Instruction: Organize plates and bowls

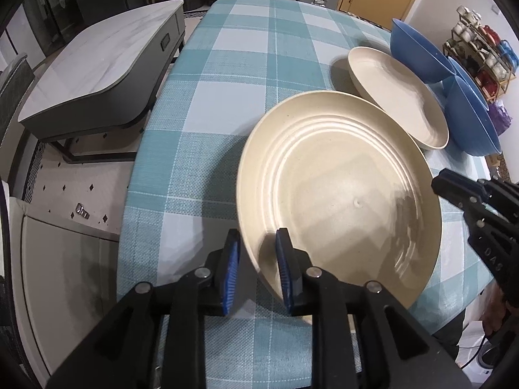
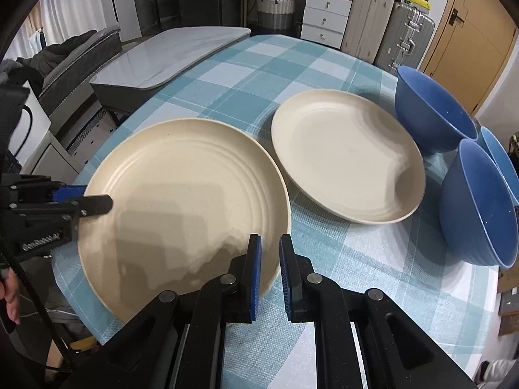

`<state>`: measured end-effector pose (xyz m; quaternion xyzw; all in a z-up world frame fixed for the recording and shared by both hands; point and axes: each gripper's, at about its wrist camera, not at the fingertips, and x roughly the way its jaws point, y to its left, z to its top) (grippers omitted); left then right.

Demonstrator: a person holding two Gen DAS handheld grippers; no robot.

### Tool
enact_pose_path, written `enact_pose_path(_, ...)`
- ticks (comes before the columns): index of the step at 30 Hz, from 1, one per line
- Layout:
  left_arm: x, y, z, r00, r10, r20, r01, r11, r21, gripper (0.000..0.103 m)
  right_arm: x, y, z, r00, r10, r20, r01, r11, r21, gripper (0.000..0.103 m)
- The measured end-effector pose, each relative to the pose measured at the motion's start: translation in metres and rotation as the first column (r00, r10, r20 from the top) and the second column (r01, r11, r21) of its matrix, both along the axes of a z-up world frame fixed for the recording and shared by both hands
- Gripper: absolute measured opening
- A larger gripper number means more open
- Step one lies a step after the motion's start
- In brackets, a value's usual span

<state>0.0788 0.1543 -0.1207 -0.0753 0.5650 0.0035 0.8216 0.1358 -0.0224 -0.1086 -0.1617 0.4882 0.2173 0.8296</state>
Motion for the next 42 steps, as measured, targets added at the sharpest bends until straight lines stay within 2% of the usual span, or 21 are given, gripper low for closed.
enact_pose_path(8,0.001,-0.004,-0.002,1.000,-0.019,0.013,0.019,1.000,0.012,0.025,0.006,-0.006,0.001,1.000,-0.025,-0.013,0.025,1.000,0.015,0.011)
enact_pose_path(13,0.000,0.002,-0.001,1.000,-0.015,-0.011,0.015,1.000,-0.016,0.026,0.008,-0.008,-0.001,0.999,-0.032,-0.027,0.033,0.999,0.026,0.011)
enact_pose_path(18,-0.006,0.011,0.014,0.999,0.020,0.037,-0.020,1.000,0.005,0.027,0.009,-0.010,0.000,0.999,-0.034,-0.031,0.035,0.999,0.039,0.012)
enact_pose_path(21,-0.004,0.019,0.021,0.997,0.044,0.063,-0.047,0.998,0.039,0.036,0.010,-0.010,-0.003,0.999,-0.035,-0.039,0.037,0.999,0.037,0.012)
enact_pose_path(26,0.001,0.035,0.022,0.991,0.104,0.086,-0.108,0.993,0.045,0.036,0.010,-0.012,-0.005,0.998,-0.039,-0.047,0.041,0.998,0.047,0.012)
enact_pose_path(28,0.003,0.035,0.018,0.992,0.102,0.074,-0.106,0.993,0.057,0.036,0.010,-0.012,-0.006,0.998,-0.039,-0.050,0.042,0.998,0.045,0.012)
enact_pose_path(31,0.004,0.035,0.009,0.993,0.105,0.053,-0.107,0.994,0.029,0.035,0.010,-0.011,-0.008,0.998,-0.040,-0.056,0.043,0.998,0.050,0.012)
enact_pose_path(37,0.005,0.035,0.007,0.992,0.111,0.058,-0.113,0.993,0.025,0.035,0.012,-0.012,-0.009,0.997,-0.046,-0.058,0.050,0.997,0.060,0.012)
enact_pose_path(42,0.003,0.025,0.009,0.992,0.092,0.085,-0.101,0.990,0.099,0.035,0.012,-0.013,-0.009,0.996,-0.054,-0.065,0.059,0.996,0.073,0.012)
